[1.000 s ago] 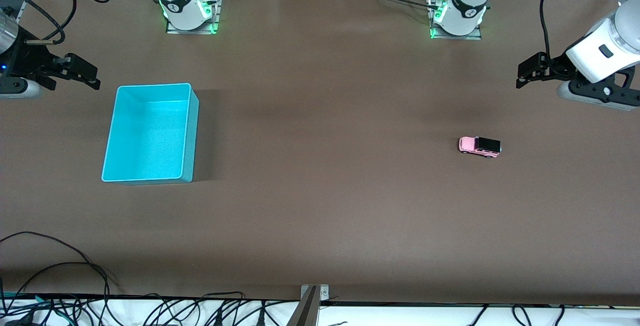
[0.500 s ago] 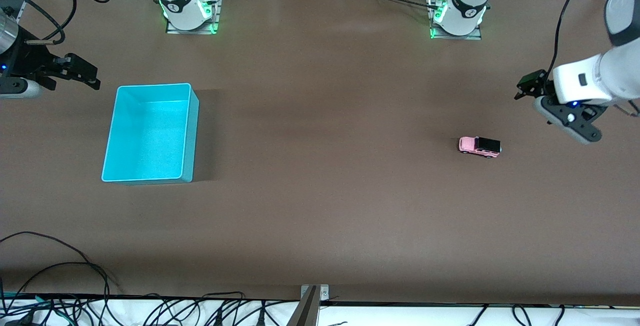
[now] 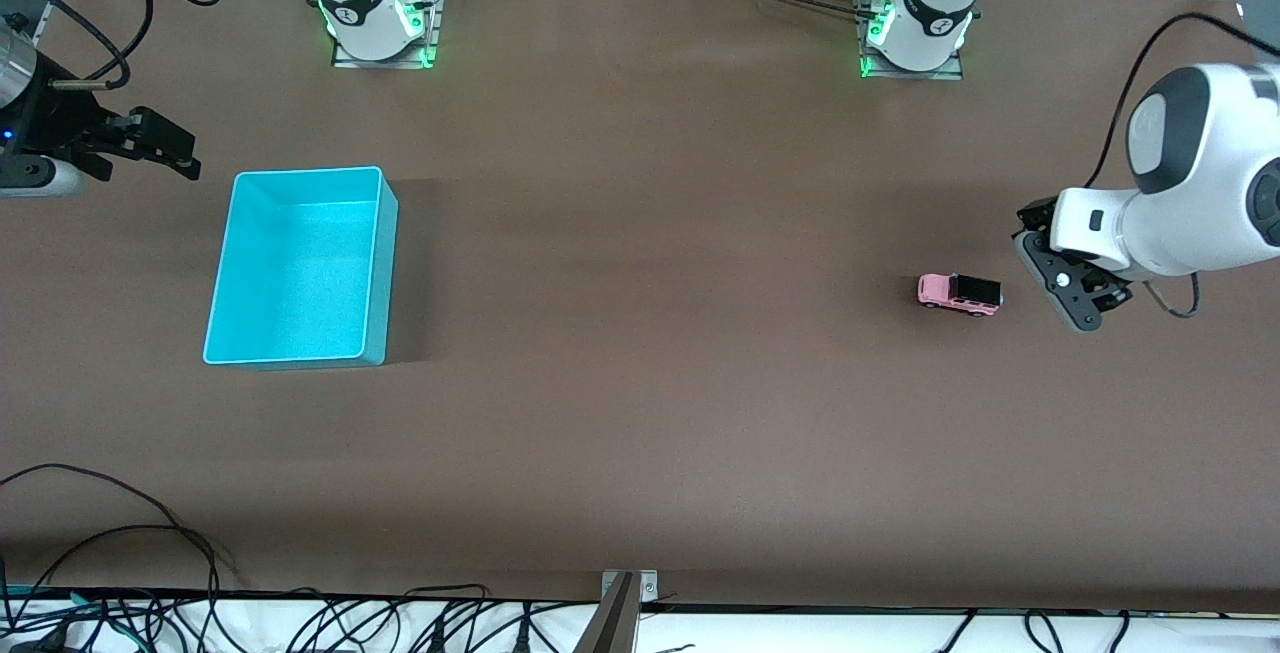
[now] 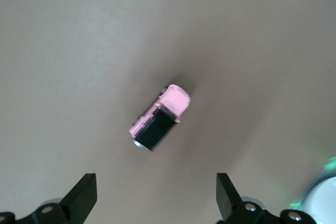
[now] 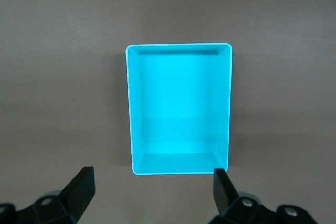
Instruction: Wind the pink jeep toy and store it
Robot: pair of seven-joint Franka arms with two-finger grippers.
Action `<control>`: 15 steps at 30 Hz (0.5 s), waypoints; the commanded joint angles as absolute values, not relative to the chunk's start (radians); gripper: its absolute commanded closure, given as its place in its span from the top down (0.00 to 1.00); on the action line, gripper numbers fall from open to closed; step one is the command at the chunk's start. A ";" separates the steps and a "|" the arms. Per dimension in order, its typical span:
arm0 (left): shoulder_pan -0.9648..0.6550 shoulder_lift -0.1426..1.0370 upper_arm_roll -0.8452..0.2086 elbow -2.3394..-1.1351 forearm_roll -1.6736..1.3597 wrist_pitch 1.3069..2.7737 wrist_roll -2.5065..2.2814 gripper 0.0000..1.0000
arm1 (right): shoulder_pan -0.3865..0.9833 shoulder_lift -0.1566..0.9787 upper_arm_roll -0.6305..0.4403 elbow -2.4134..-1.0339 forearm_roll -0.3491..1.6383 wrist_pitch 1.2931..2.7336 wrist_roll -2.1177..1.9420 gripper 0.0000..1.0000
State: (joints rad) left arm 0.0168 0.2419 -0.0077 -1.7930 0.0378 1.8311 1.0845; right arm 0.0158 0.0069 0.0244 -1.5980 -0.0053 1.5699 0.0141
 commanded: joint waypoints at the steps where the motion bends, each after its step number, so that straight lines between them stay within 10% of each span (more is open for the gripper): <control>1: 0.061 0.213 -0.014 -1.966 0.044 2.018 1.305 1.00 | 0.009 0.003 0.025 -1.598 0.014 1.568 0.003 1.00; 15: 0.058 0.233 -0.015 -2.232 0.055 2.417 1.512 1.00 | 0.009 0.003 0.025 -1.598 0.014 1.568 0.003 1.00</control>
